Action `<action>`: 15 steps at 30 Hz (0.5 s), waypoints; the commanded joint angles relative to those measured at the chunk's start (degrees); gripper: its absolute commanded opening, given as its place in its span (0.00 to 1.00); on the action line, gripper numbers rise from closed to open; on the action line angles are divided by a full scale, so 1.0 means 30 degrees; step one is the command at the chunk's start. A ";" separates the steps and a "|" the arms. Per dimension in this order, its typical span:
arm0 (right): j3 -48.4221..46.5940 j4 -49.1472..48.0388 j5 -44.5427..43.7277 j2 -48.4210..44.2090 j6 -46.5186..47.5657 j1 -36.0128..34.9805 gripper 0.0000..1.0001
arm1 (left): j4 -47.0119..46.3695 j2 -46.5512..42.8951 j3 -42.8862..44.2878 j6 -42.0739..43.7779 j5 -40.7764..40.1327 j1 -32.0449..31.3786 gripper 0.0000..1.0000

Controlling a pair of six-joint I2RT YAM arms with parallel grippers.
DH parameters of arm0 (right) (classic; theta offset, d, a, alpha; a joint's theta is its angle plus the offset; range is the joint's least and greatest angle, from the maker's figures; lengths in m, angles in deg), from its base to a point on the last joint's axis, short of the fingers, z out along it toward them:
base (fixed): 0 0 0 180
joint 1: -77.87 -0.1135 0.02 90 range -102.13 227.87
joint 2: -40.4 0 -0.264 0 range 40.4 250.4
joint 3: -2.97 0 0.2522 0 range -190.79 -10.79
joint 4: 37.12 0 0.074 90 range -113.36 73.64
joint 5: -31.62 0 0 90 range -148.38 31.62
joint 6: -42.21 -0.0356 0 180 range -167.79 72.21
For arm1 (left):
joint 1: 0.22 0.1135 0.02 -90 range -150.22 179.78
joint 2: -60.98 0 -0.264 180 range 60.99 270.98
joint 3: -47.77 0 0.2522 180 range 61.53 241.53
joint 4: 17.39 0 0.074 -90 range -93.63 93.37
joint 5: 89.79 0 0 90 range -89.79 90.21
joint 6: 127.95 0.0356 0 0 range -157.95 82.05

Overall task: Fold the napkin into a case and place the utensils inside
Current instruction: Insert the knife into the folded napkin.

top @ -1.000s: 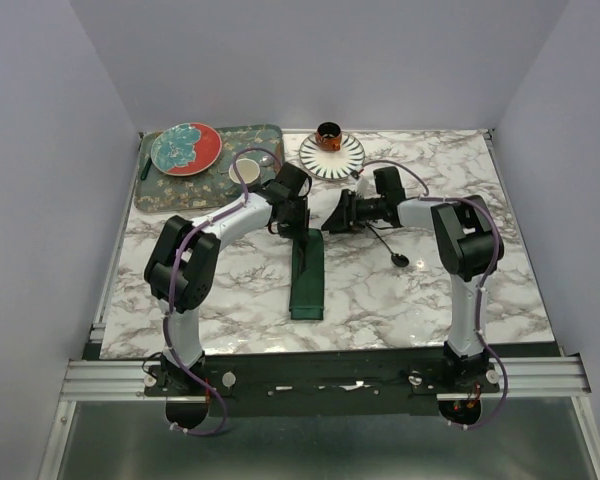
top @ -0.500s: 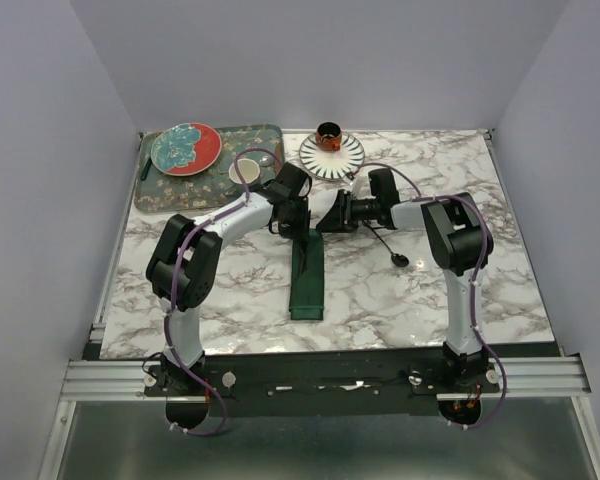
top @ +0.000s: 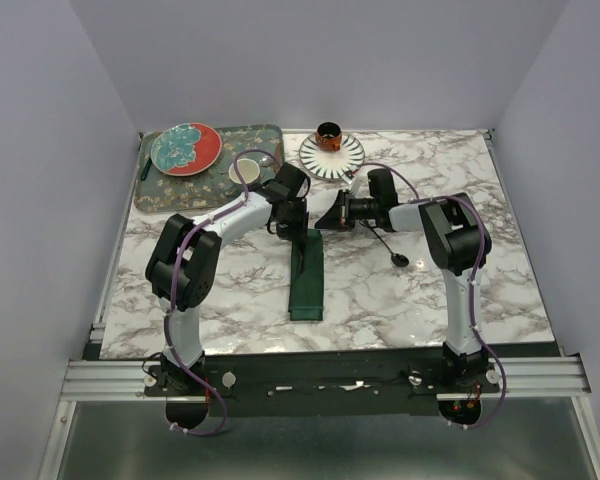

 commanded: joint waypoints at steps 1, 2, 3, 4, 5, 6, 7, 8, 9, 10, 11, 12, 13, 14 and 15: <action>0.0017 -0.0856 0.0142 -0.0145 -0.0366 -0.0104 0.01 | 0.0280 -0.0879 -0.0286 0.0223 0.0586 0.0065 0.00; -0.0188 -0.0624 0.0436 0.0000 -0.0338 -0.0132 0.03 | 0.0280 -0.0937 -0.0287 0.0223 0.0585 0.0065 0.00; -0.0422 -0.0302 0.0729 0.0234 -0.0280 -0.0133 0.17 | 0.0280 -0.0938 -0.0287 0.0223 0.0614 0.0065 0.00; -0.0598 -0.0125 0.0906 0.0294 -0.0163 -0.0133 0.34 | 0.0280 -0.0909 -0.0287 0.0252 0.0644 0.0065 0.00; -0.0600 0.0109 0.0878 0.0266 0.0012 -0.0104 0.56 | 0.0280 -0.0821 -0.0258 0.0253 0.0586 0.0065 0.00; -0.0658 0.0430 0.0878 0.0265 0.0333 -0.0161 0.62 | 0.0251 -0.0792 -0.0229 0.0311 0.0556 0.0065 0.00; -0.0716 0.0666 0.0965 0.0265 0.0655 -0.0133 0.68 | 0.0221 -0.0762 -0.0228 0.0340 0.0556 0.0123 0.00; -0.0717 0.0900 0.1082 0.0294 0.0658 -0.0133 0.70 | 0.0192 -0.0704 -0.0228 0.0341 0.0498 0.0095 0.00; -0.0746 0.1105 0.1170 0.0324 0.0745 -0.0133 0.73 | 0.0192 -0.0703 -0.0257 0.0370 0.0469 0.0123 0.00; -0.0717 0.1368 0.1171 0.0295 0.1007 -0.0133 0.75 | 0.0163 -0.0674 -0.0258 0.0341 0.0468 0.0153 0.00; -0.0456 0.1748 0.1142 0.0208 0.1155 -0.0133 0.81 | 0.0162 -0.0645 -0.0258 0.0370 0.0468 0.0124 0.00; -0.0279 0.1926 0.1055 0.0091 0.1330 -0.0133 0.83 | 0.0162 -0.0616 -0.0258 0.0370 0.0468 0.0153 0.00; -0.0046 0.2102 0.0735 -0.0026 0.1680 -0.0162 0.83 | 0.0162 -0.0586 -0.0229 0.0399 0.0497 0.0153 0.00; 0.0102 0.2509 0.0674 -0.0230 0.1857 -0.0162 0.82 | 0.0133 -0.0586 -0.0228 0.0399 0.0469 0.0182 0.00; 0.0422 0.2572 0.0644 -0.0291 0.1888 -0.0162 0.79 | 0.0104 -0.0557 -0.0228 0.0399 0.0468 0.0182 0.00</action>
